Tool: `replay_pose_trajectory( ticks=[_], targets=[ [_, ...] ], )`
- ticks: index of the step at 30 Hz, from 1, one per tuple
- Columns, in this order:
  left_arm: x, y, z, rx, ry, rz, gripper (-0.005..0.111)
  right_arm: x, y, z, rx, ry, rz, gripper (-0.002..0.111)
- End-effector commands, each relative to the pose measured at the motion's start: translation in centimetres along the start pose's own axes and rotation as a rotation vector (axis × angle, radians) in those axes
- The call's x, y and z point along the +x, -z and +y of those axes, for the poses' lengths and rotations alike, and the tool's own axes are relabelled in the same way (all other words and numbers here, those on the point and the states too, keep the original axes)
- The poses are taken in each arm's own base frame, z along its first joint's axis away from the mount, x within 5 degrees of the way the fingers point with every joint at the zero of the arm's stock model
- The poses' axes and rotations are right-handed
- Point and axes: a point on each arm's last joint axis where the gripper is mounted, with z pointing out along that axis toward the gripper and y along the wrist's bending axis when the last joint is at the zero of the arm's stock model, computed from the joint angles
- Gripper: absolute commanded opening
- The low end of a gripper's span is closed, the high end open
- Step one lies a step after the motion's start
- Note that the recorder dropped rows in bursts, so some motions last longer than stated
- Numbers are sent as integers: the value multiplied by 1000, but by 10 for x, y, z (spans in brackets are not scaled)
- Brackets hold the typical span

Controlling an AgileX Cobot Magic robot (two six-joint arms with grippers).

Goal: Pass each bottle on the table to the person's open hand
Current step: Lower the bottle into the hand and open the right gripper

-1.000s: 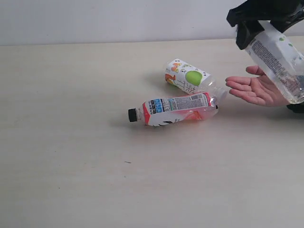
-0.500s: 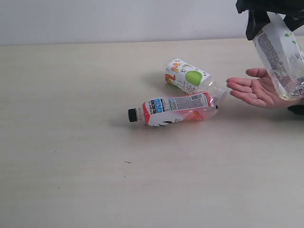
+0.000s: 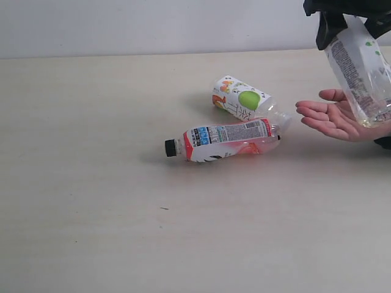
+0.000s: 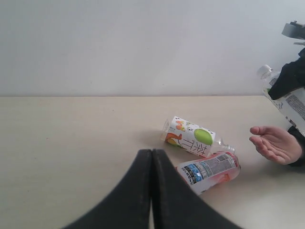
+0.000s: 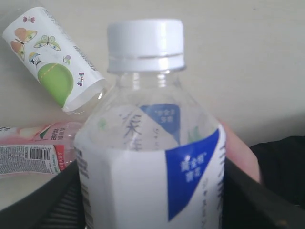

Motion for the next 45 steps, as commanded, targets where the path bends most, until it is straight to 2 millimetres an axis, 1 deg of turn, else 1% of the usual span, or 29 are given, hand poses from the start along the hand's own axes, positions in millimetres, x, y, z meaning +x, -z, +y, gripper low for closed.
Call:
replay_pose_trajectory(
  ticks=[1, 4, 13, 17, 21, 25, 31, 39, 42, 45],
  targets=[
    [-1, 1, 0, -2, 2, -23, 1, -4, -13, -2, 12, -3, 13, 0],
    [-1, 1, 0, -2, 2, -23, 1, -5, -27, -2, 14, -2, 46, 0],
    [-1, 1, 0, -2, 2, -23, 1, -7, -60, -2, 22, 1, 106, 0],
    [-1, 1, 0, -2, 2, -23, 1, -8, -70, -4, 45, 8, 108, 0],
    [-1, 1, 0, -2, 2, -23, 1, -9, -79, -9, 106, -10, 114, 0],
    [-1, 1, 0, -2, 2, -23, 1, -9, -86, -12, 139, -2, 125, 0],
    [-1, 1, 0, -2, 2, -23, 1, -9, -96, -12, 141, -10, 133, 0],
    [-1, 1, 0, -2, 2, -23, 1, -9, -97, -12, 138, -10, 131, 1],
    [-1, 1, 0, -2, 2, -21, 1, -8, -97, -12, 139, -8, 141, 6],
    [-1, 1, 0, -2, 2, -21, 1, -7, -97, -12, 142, -10, 155, 15]
  ],
)
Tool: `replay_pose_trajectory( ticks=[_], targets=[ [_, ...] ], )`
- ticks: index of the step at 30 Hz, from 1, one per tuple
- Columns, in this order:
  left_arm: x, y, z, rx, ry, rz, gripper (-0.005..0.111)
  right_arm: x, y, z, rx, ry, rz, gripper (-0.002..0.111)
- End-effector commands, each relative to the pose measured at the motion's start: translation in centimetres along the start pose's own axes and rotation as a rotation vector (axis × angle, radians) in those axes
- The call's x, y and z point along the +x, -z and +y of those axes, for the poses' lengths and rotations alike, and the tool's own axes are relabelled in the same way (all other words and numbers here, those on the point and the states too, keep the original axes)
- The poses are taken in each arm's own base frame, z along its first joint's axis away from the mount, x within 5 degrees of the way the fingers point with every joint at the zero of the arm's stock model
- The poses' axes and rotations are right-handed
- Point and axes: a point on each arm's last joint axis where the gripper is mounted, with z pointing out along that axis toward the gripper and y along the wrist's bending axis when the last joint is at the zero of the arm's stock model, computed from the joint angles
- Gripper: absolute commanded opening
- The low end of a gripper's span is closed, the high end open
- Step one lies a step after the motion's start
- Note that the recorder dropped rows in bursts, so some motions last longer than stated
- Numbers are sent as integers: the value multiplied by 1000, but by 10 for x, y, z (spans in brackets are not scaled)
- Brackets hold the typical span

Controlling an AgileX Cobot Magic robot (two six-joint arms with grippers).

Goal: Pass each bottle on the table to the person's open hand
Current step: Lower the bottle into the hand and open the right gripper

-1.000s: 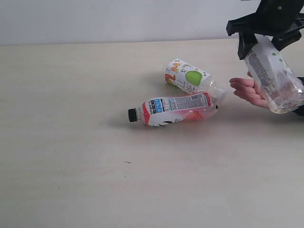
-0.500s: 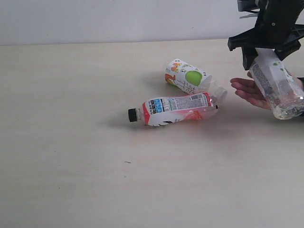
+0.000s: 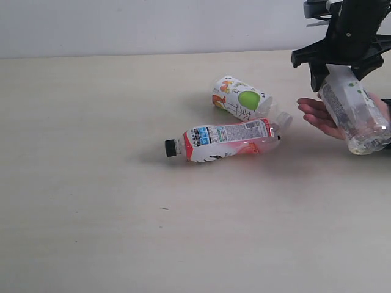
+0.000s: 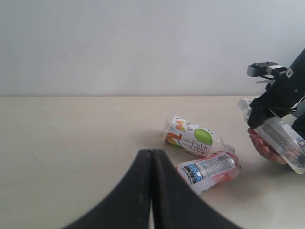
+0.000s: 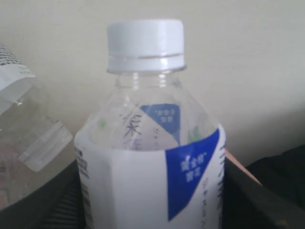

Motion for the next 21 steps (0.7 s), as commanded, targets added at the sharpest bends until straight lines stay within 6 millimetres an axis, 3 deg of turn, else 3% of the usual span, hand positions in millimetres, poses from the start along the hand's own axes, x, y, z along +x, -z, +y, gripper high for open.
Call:
replay_pose_trajectory(
  ticks=[1, 13, 21],
  targets=[
    [-1, 1, 0, -2, 2, -21, 1, 0, 2, -2, 8, -2, 6, 19],
    [-1, 1, 0, -2, 2, -21, 1, 1, 2, -2, 8, -2, 15, 65],
    [-1, 1, 0, -2, 2, -21, 1, 0, 2, -2, 7, -2, 6, 79]
  ],
)
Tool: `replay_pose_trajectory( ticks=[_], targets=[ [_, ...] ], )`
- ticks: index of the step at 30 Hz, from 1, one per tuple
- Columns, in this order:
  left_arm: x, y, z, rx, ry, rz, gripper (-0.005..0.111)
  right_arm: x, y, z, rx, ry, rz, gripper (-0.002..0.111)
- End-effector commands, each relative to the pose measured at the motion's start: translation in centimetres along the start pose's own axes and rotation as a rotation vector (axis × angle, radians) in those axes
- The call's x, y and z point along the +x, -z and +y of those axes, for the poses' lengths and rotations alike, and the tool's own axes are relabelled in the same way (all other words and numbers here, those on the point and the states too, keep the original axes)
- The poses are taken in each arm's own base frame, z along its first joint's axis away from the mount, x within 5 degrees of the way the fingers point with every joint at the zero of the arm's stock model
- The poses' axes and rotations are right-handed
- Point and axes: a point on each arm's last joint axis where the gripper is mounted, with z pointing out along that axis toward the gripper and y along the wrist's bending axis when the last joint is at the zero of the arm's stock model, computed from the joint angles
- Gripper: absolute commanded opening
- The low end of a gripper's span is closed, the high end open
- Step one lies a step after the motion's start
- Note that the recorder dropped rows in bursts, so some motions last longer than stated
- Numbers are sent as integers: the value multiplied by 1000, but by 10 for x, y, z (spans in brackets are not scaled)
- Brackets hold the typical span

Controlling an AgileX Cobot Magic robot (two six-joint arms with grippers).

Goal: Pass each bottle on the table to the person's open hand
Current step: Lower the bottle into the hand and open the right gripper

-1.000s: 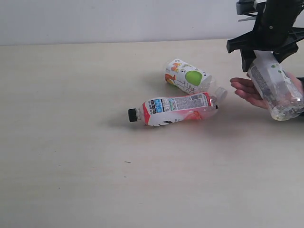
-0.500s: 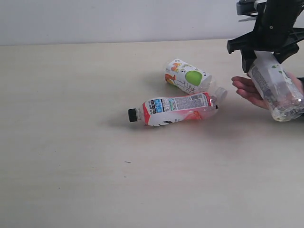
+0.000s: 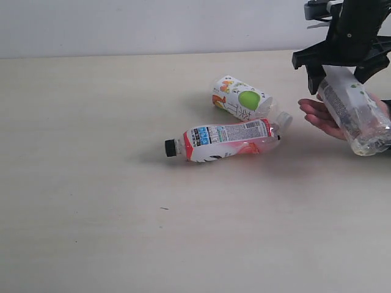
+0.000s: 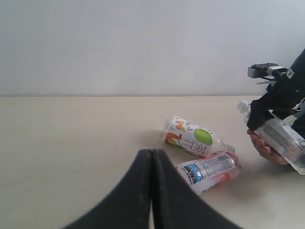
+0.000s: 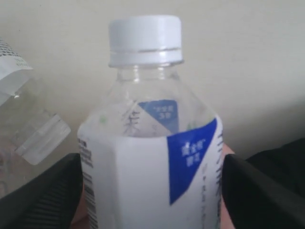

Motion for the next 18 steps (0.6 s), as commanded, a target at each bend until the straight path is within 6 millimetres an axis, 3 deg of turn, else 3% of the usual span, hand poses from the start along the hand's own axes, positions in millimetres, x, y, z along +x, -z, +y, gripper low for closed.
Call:
replay_pose_trajectory(
  ticks=[1, 5, 8, 14, 18],
  targets=[
    [-1, 1, 0, -2, 2, -21, 1, -2, 2, -2, 3, -2, -17, 81],
    [-1, 1, 0, -2, 2, -21, 1, -5, 6, -2, -2, 7, -62, 87],
    [-1, 1, 0, -2, 2, -21, 1, -9, 28, -5, -8, 27, -142, 87],
    [-1, 1, 0, -2, 2, -21, 1, -7, 103, -8, -78, 153, -361, 86],
    [-1, 1, 0, -2, 2, -21, 1, 9, 149, 14, -327, 462, -517, 86]
  ],
)
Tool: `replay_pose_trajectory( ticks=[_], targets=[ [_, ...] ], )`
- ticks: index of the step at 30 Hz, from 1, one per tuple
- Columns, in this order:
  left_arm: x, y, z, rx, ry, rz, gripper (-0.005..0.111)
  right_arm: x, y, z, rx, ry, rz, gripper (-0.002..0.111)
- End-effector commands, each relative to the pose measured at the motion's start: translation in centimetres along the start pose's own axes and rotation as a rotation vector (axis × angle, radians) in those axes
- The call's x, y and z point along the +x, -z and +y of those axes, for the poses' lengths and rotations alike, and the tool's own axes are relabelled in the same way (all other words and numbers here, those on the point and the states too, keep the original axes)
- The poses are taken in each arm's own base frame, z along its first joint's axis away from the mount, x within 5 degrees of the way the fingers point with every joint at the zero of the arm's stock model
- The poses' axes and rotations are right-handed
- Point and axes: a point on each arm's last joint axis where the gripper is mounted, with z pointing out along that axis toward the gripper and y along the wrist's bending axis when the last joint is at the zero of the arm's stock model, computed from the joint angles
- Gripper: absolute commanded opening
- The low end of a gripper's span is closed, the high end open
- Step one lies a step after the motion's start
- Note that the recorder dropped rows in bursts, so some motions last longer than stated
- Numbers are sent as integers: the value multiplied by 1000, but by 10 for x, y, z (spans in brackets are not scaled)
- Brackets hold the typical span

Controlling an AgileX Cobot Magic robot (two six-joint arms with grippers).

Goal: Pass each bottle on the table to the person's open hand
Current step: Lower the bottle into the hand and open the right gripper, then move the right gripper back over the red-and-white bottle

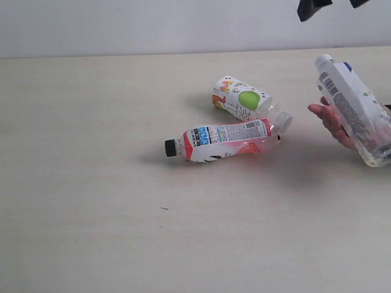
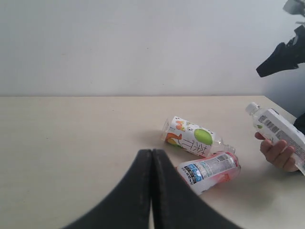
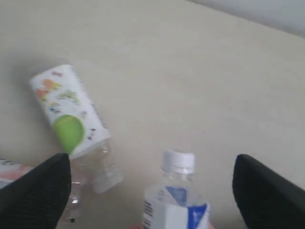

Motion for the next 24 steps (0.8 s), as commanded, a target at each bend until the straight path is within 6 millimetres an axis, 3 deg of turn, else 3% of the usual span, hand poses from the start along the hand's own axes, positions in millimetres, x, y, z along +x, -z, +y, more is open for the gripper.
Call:
replay_pose_trajectory(
  ticks=[1, 2, 4, 8, 12, 16, 24],
  targets=[
    [-1, 1, 0, -2, 2, -21, 1, -5, 32, 23, -233, 250, -134, 86],
    [-1, 1, 0, -2, 2, -21, 1, -3, 36, 32, -334, 339, -142, 86],
    [-1, 1, 0, -2, 2, -21, 1, -4, 38, 40, -419, 344, -163, 86],
    [-1, 1, 0, -2, 2, -21, 1, -9, 39, 47, -505, 388, -249, 86],
    [-1, 1, 0, -2, 2, -21, 1, -9, 39, 49, -508, 436, -264, 86],
    [-1, 1, 0, -2, 2, -21, 1, -1, 35, 52, -473, 539, -167, 86],
    [-1, 1, 0, -2, 2, -21, 1, 7, 29, 81, -440, 773, -66, 86]
  ],
)
